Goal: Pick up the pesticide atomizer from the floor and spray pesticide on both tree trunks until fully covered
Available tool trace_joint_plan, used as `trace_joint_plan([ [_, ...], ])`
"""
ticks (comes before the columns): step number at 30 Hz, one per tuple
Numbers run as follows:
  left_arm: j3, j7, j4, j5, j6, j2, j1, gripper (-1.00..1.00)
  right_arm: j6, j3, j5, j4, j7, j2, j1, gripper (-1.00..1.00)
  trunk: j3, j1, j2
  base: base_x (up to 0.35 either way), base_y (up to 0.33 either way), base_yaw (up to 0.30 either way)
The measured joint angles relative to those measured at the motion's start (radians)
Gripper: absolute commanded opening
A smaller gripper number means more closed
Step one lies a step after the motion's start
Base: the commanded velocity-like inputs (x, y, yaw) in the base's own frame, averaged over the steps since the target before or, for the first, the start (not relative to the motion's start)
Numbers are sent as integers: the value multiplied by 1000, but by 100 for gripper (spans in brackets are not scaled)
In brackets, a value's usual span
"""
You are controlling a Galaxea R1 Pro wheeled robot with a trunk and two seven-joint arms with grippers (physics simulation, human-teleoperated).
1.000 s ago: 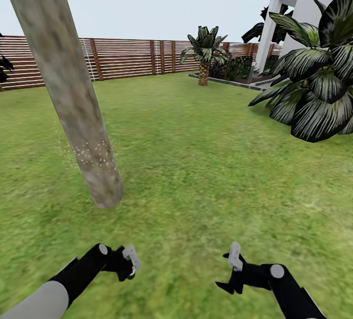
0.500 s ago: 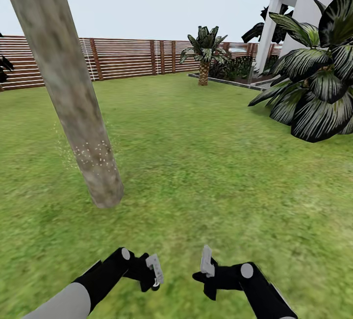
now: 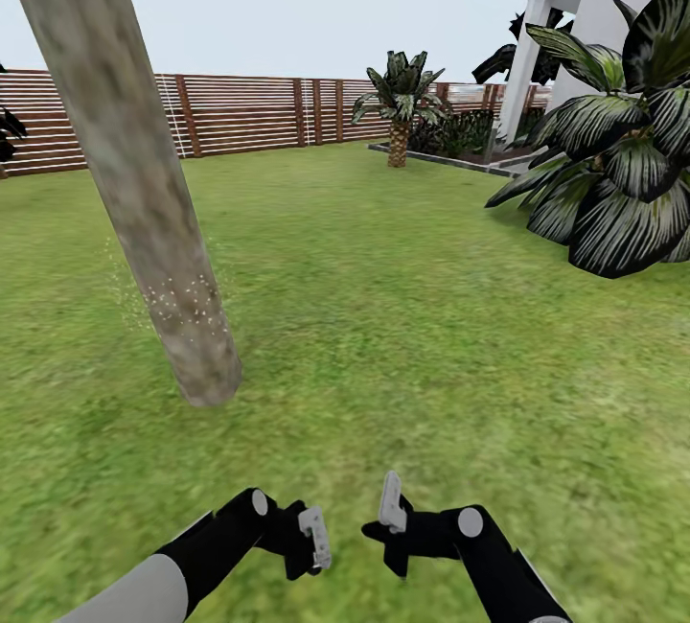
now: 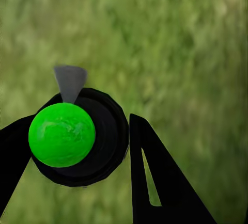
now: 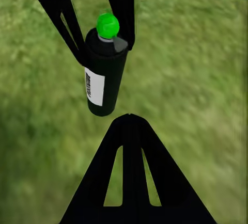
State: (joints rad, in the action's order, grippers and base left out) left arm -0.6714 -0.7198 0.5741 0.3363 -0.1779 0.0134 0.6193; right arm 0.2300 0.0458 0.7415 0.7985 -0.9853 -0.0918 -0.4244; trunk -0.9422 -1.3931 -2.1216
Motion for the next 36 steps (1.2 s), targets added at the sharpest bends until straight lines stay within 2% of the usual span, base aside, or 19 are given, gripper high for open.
trace_joint_plan([
  [2,-1,1,2,-1,7,-5,0,-100,0,0,0,1,0,0,0,-100,0,0,0,0,0,0],
  [4,-3,5,-1,6,7,-23,0,-100,0,0,0,1,0,0,0,-100,0,0,0,0,0,0],
  [8,0,10,-5,54,7,-53,0,-100,0,0,0,1,1,0,0,-100,0,0,0,0,0,0],
  [13,1,12,-5,61,9,-70,0,-100,0,0,0,1,1,0,0,-100,0,0,0,0,0,0],
  [21,0,10,-1,58,11,-90,0,-100,0,0,0,1,1,0,0,-100,0,0,0,0,0,0],
  [36,3,2,-3,51,39,-101,0,-100,0,0,1,1,1,1,0,-100,0,0,0,0,0,0],
])
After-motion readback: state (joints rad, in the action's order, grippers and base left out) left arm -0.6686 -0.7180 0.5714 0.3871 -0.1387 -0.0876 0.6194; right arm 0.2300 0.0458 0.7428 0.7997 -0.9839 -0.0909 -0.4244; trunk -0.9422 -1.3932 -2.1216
